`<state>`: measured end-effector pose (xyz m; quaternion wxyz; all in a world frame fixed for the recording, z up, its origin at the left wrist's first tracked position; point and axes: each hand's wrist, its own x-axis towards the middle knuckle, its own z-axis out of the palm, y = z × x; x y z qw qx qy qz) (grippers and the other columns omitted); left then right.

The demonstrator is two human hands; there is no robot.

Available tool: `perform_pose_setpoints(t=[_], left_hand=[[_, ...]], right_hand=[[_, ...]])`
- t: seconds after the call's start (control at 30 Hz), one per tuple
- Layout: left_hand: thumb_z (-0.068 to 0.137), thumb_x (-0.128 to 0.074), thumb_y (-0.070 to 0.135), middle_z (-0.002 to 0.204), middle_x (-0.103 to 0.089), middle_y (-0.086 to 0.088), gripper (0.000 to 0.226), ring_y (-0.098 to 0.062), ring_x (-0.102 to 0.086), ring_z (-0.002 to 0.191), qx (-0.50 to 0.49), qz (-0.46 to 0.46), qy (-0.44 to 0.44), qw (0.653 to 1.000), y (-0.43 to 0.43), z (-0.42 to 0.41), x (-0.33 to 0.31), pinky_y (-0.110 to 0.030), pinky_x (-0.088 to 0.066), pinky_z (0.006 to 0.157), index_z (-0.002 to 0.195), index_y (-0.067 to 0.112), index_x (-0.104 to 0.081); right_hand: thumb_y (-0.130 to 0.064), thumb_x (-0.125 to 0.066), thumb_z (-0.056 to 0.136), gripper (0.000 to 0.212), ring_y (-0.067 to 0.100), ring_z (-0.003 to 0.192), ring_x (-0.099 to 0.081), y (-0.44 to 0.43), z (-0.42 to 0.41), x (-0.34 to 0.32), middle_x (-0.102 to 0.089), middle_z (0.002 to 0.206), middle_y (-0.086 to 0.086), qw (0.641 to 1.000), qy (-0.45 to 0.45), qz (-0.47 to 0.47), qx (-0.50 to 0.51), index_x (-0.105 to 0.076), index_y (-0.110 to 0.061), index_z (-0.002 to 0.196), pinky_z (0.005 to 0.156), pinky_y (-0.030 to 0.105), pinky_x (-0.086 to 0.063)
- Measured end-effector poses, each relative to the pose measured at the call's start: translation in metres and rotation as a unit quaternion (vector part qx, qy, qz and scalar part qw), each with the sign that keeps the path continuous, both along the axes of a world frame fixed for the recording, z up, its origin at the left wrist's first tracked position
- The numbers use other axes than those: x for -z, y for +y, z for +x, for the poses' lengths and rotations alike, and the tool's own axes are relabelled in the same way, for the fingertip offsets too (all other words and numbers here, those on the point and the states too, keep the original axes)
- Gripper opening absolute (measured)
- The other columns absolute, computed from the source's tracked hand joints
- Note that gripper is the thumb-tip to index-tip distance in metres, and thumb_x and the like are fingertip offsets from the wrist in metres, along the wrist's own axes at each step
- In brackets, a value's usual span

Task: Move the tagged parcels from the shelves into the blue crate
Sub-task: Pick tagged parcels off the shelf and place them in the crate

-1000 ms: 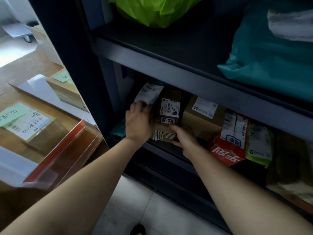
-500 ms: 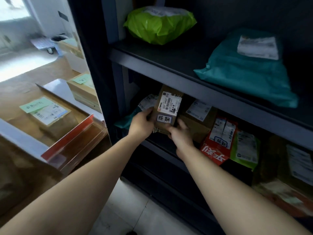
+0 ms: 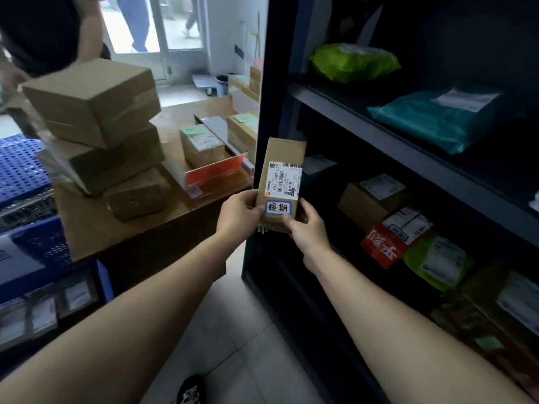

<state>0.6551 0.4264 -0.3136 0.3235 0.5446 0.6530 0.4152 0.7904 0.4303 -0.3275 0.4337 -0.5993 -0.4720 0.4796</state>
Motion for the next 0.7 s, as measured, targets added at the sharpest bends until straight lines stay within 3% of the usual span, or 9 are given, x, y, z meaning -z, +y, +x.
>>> perform_pose_setpoints(t=[0.07,0.2,0.37,0.5,0.6,0.7], left_hand=[[0.09,-0.061,0.011,0.098,-0.068,0.012,0.031,0.002,-0.06,0.078,-0.03,-0.001,0.002,1.0,-0.026,-0.016,-0.005,-0.004,-0.041,0.058,0.118,0.022,-0.068],[0.091,-0.062,0.011,0.11,-0.068,0.005,0.034,-0.008,-0.063,0.092,-0.086,-0.001,0.001,0.996,-0.073,-0.05,-0.006,-0.013,-0.047,0.066,0.124,0.018,-0.063],[0.088,-0.065,0.013,0.118,-0.068,0.001,0.038,-0.012,-0.064,0.1,-0.157,-0.03,0.006,0.987,-0.129,-0.101,0.005,-0.027,-0.053,0.085,0.126,0.016,-0.061],[0.086,-0.069,0.016,0.118,-0.068,0.001,0.042,-0.014,-0.065,0.102,-0.202,-0.066,0.004,0.977,-0.182,-0.149,0.02,-0.035,-0.054,0.092,0.127,0.015,-0.06],[0.083,-0.07,0.017,0.114,-0.07,0.002,0.04,-0.014,-0.065,0.099,-0.236,-0.081,-0.004,0.968,-0.226,-0.19,0.03,-0.041,-0.054,0.091,0.122,0.016,-0.063],[0.085,-0.069,0.014,0.112,-0.07,0.002,0.034,-0.015,-0.065,0.099,-0.262,-0.09,-0.01,0.961,-0.272,-0.229,0.033,-0.04,-0.054,0.091,0.119,0.016,-0.064]], right_hand=[[-0.009,-0.065,0.089,0.057,0.01,0.122,-0.049,-0.016,-0.015,-0.002,-0.054,0.132,-0.006,0.999,-0.004,0.013,-0.035,-0.046,-0.02,0.142,0.106,0.03,-0.041],[-0.004,-0.062,0.091,0.054,0.004,0.111,-0.047,-0.048,-0.046,-0.008,-0.051,0.117,-0.009,0.993,-0.005,0.024,-0.114,-0.045,-0.015,0.141,0.084,0.009,-0.04],[-0.007,-0.065,0.089,0.053,0.018,0.119,-0.056,-0.088,-0.099,0.002,-0.06,0.128,0.004,0.982,-0.012,0.007,-0.186,-0.049,-0.022,0.138,0.096,0.032,-0.049],[-0.009,-0.064,0.09,0.056,0.009,0.11,-0.053,-0.13,-0.146,0.01,-0.057,0.124,0.0,0.971,-0.024,-0.017,-0.239,-0.045,-0.02,0.141,0.096,0.03,-0.047],[-0.012,-0.065,0.089,0.057,0.012,0.115,-0.05,-0.165,-0.186,0.014,-0.055,0.132,0.003,0.959,-0.045,-0.03,-0.279,-0.044,-0.022,0.142,0.103,0.039,-0.046],[-0.011,-0.065,0.09,0.056,0.01,0.111,-0.05,-0.201,-0.23,0.017,-0.055,0.129,0.003,0.948,-0.046,-0.038,-0.313,-0.045,-0.022,0.141,0.094,0.031,-0.049]])
